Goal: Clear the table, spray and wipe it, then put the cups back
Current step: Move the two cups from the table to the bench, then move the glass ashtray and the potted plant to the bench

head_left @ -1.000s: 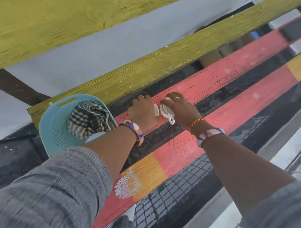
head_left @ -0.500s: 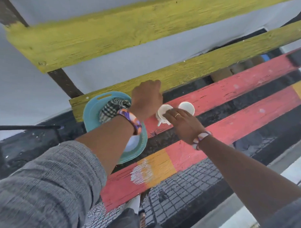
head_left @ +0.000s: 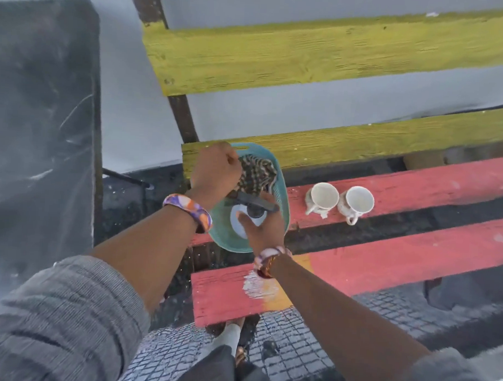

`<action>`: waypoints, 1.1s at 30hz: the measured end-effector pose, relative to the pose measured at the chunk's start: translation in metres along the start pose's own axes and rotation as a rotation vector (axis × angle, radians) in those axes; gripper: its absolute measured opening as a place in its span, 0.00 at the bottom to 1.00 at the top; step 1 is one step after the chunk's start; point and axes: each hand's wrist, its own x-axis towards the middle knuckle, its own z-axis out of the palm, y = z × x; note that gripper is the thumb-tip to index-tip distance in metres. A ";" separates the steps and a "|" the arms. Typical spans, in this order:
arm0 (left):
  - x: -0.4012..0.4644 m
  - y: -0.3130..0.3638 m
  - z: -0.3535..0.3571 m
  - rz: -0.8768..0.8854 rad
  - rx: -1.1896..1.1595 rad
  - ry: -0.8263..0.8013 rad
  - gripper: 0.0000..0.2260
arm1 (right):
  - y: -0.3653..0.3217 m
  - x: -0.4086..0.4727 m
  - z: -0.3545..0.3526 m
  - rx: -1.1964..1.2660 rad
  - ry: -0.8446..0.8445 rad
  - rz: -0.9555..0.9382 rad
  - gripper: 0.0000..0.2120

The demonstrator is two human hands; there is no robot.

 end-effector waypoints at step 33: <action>-0.184 -0.013 -0.207 0.414 -0.290 -0.444 0.31 | -0.243 -0.180 0.024 0.247 -0.086 -0.496 0.24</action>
